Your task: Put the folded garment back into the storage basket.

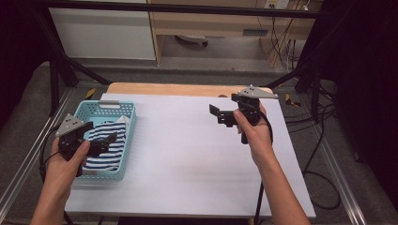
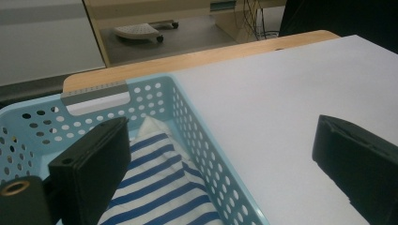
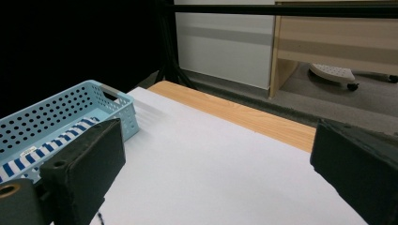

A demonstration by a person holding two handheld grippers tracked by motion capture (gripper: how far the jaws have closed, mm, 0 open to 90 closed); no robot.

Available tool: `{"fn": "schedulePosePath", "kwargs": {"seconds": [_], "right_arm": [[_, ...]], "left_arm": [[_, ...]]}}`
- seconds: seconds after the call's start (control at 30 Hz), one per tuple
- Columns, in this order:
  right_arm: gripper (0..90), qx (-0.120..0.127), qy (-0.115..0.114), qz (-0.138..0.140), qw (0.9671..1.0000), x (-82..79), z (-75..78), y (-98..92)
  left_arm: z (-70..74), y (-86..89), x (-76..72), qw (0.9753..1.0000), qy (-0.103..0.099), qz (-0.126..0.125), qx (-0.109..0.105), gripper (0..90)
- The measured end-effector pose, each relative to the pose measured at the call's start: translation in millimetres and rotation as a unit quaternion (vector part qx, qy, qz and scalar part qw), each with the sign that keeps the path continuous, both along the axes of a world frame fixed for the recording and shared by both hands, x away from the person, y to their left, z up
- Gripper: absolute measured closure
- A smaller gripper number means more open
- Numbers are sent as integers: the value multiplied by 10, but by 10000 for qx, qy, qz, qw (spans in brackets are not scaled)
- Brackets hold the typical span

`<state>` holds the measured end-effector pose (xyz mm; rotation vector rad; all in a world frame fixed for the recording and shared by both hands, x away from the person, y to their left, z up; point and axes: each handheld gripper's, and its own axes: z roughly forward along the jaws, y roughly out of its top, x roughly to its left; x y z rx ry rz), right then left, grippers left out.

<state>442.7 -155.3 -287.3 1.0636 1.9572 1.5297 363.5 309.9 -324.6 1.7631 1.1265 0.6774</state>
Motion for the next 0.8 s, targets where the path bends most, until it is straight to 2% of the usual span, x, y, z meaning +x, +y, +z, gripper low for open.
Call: {"fn": "schedulePosePath", "kwargs": {"seconds": [0.4, 0.8], "right_arm": [[40, -18, 14, -156, 9999, -85, -68, -262], [40, 92, -20, -393, 9992, -215, -156, -558]], "left_arm": [[-20, -9, -24, 10000, -40, -47, -32, 43], [-54, 1, -22, 10000, -45, -41, -42, 44]]}}
